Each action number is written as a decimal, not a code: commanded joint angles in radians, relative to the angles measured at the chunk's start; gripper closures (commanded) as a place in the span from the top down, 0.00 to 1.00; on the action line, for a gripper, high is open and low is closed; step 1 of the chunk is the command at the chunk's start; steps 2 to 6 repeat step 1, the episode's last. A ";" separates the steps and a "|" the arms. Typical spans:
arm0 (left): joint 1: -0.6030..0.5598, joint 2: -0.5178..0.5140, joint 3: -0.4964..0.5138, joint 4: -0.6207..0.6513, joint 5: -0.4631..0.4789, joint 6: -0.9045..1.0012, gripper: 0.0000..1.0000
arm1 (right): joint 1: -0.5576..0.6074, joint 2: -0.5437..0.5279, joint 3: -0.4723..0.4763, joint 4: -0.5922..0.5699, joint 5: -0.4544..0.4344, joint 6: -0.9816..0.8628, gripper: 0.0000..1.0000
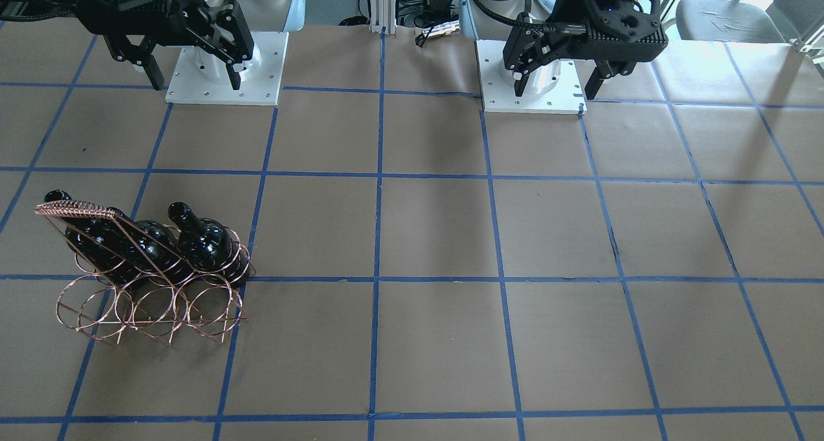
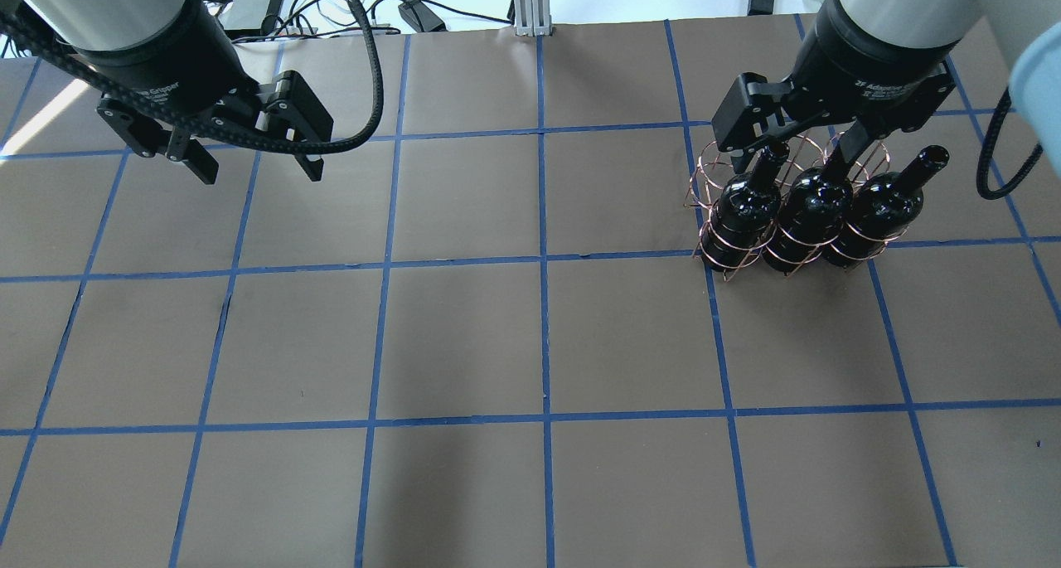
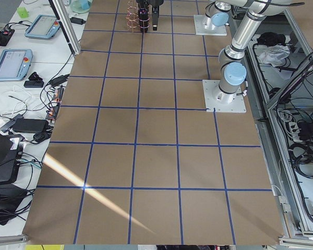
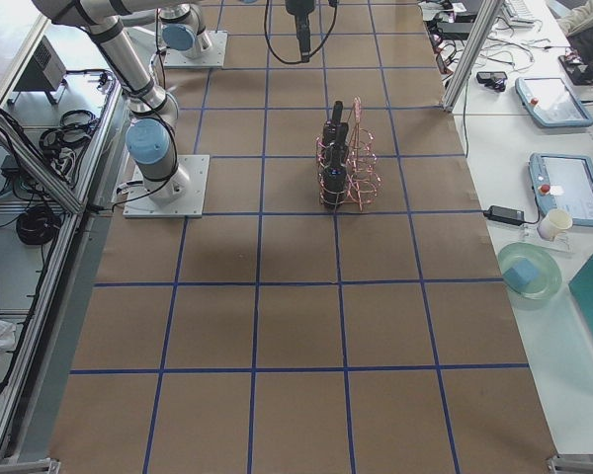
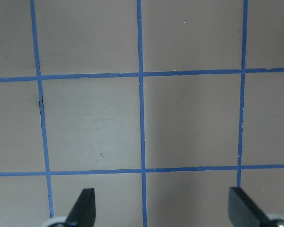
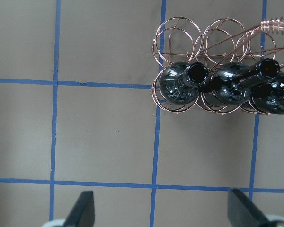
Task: Place wine into wine basket
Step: 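Open the right gripper and raise it off the rack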
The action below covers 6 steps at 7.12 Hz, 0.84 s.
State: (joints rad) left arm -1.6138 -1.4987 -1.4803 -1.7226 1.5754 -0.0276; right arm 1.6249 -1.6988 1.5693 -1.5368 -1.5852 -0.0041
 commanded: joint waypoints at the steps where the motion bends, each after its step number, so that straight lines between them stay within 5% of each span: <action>1: 0.000 0.000 0.000 0.000 0.000 0.000 1.00 | -0.002 0.001 -0.002 0.000 -0.001 -0.004 1.00; 6: 0.000 0.000 0.000 0.000 0.000 0.000 1.00 | -0.002 0.001 -0.002 0.000 -0.001 -0.004 1.00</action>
